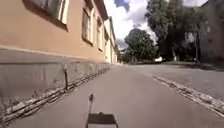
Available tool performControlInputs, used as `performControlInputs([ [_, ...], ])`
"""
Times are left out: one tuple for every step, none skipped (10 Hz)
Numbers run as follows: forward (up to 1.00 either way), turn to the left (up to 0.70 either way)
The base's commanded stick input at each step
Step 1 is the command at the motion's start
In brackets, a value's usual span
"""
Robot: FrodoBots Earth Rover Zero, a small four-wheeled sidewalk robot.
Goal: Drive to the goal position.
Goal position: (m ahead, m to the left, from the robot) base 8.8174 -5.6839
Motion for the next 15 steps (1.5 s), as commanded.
performControlInputs([
  [0.61, 0.0],
  [0.11, 0.0],
  [0.0, 0.0],
  [0.0, 0.0],
  [0.0, 0.0],
  [0.0, -0.68],
  [0.0, -0.7],
  [0.0, -0.7],
  [0.0, -0.7],
  [0.0, -0.7],
  [0.0, -0.7],
  [0.0, -0.7],
  [0.0, -0.7],
  [0.0, -0.7],
  [0.0, -0.7],
])
